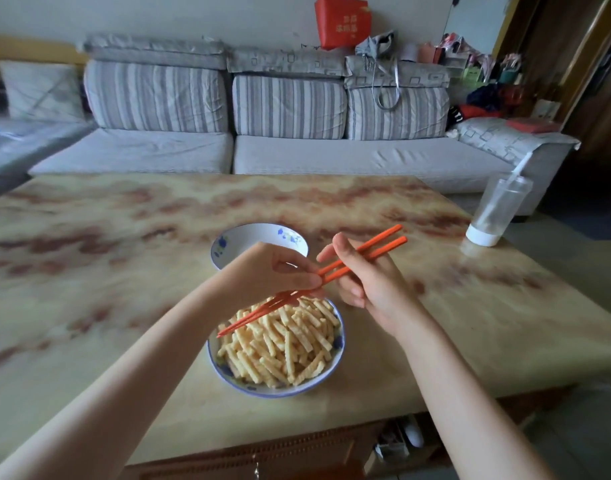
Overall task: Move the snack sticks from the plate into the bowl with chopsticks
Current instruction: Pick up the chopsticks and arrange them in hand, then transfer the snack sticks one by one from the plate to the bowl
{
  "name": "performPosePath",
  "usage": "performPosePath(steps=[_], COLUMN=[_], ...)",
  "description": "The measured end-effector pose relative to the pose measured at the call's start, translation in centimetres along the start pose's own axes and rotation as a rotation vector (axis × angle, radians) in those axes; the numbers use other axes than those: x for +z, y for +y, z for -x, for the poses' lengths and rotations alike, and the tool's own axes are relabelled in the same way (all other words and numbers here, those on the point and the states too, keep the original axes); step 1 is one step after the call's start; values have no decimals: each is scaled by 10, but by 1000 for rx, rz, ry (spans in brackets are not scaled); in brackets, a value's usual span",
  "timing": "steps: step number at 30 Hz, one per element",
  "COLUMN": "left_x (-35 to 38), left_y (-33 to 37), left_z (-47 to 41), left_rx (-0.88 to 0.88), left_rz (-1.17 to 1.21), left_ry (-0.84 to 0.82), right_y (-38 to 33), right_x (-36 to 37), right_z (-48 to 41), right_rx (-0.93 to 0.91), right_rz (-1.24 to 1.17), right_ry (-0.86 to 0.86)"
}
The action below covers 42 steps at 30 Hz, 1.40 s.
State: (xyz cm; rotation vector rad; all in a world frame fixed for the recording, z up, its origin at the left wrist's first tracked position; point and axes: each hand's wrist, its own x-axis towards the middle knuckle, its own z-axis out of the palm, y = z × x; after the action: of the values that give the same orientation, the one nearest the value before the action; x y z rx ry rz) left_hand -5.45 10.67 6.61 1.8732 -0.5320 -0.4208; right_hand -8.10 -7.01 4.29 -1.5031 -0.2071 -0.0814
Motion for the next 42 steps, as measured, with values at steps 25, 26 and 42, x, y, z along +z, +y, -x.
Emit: performPosePath(steps=[25, 26, 42], left_x=[-17, -24, -27], left_y=[-28, -33, -152], left_z=[10, 11, 47], left_rx=[25, 39, 54], left_rz=[71, 63, 113], left_ry=[133, 188, 578], right_y=[4, 5, 17], right_x=[16, 12, -26], right_z=[-10, -10, -1], right_rx=[82, 75, -3], right_rz=[-84, -111, -217], right_ry=[46, 75, 364])
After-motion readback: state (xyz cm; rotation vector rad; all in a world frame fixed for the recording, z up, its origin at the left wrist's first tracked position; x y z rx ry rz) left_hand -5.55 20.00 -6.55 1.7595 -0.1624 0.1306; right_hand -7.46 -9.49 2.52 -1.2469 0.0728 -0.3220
